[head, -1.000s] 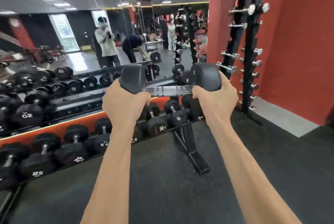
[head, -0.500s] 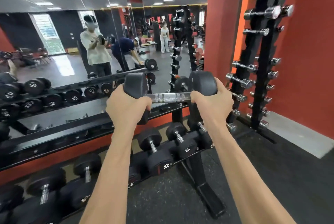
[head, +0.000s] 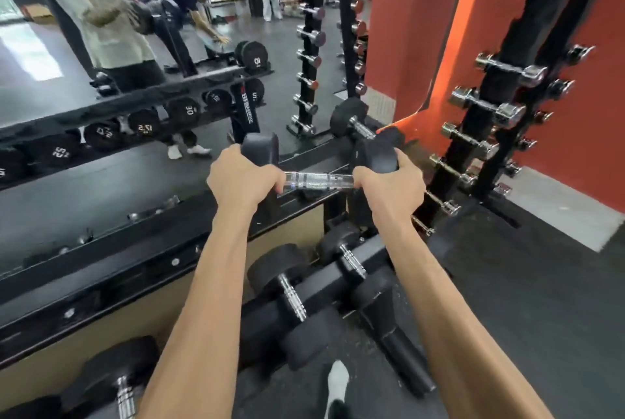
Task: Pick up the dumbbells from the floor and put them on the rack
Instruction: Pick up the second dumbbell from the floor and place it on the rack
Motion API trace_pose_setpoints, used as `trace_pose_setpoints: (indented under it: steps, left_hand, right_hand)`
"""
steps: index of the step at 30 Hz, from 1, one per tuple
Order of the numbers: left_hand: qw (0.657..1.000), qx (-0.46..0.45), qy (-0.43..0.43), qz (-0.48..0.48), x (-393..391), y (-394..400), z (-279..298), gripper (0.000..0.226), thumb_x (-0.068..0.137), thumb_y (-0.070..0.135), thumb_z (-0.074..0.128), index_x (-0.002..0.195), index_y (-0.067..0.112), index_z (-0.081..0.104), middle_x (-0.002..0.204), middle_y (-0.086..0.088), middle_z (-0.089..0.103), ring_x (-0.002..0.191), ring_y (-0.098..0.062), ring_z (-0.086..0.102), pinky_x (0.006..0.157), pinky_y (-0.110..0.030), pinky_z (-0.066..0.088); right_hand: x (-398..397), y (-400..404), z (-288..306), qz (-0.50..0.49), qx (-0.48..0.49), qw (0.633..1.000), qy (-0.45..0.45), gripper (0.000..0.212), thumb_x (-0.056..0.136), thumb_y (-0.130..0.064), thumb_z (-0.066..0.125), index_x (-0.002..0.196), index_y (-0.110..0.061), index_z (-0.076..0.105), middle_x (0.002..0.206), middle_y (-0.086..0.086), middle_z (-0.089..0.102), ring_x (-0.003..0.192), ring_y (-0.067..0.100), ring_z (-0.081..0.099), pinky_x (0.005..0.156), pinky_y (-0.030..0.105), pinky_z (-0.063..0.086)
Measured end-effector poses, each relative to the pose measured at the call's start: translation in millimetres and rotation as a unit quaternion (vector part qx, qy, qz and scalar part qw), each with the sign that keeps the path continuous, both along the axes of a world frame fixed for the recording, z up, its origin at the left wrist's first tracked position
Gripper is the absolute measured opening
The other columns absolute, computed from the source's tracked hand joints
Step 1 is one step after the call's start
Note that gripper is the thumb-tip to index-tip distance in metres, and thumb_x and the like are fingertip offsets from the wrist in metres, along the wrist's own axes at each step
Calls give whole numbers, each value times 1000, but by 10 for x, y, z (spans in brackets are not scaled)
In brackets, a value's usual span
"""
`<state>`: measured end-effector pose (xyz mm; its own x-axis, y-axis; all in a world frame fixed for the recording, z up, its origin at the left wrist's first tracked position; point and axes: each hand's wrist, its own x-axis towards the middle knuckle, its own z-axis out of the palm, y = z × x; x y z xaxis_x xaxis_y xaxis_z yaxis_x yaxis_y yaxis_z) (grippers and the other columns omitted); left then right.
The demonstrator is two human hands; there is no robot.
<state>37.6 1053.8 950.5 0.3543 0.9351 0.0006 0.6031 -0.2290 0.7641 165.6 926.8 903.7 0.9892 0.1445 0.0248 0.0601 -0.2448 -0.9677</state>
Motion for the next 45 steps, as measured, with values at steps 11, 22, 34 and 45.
trace_pose_setpoints:
  steps: [11, 22, 34, 45]
  left_hand:
    - [994, -26, 100, -47, 1373, 1915, -661, 79, 56, 16, 84, 131, 8, 60, 127, -13, 65, 120, -31, 59, 88, -32, 49]
    - [971, -31, 166, -167, 2063, 2955, -1079, 77, 55, 10, 81, 130, 12, 61, 117, -6, 68, 100, -26, 64, 71, -26, 50]
    - [924, -8, 252, -288, 2888, 3405, -1379, 62, 49, 11, 79, 110, 10, 64, 106, -8, 70, 89, -26, 62, 67, -27, 50]
    - [912, 114, 255, -301, 3373, 3142, -1592, 52, 68, 15, 66, 119, 11, 61, 116, -13, 65, 110, -36, 60, 86, -39, 50]
  right_hand:
    - [1123, 1703, -734, -46, -40, 991, 116, 40, 64, -23, 78, 102, -25, 69, 81, -9, 67, 84, 24, 62, 67, 25, 44]
    - [1320, 2487, -1193, -181, -3, 957, 227, 54, 61, -9, 79, 115, -17, 72, 72, -12, 57, 81, 22, 58, 77, 30, 46]
    - [1595, 2828, -1479, -219, -14, 932, 287, 83, 77, -25, 79, 149, -2, 44, 126, 13, 66, 114, 32, 62, 94, 37, 50]
    - [1852, 2644, -1567, -87, 43, 925, 369, 83, 88, -25, 75, 151, 0, 27, 139, 9, 49, 125, 27, 50, 103, 43, 47]
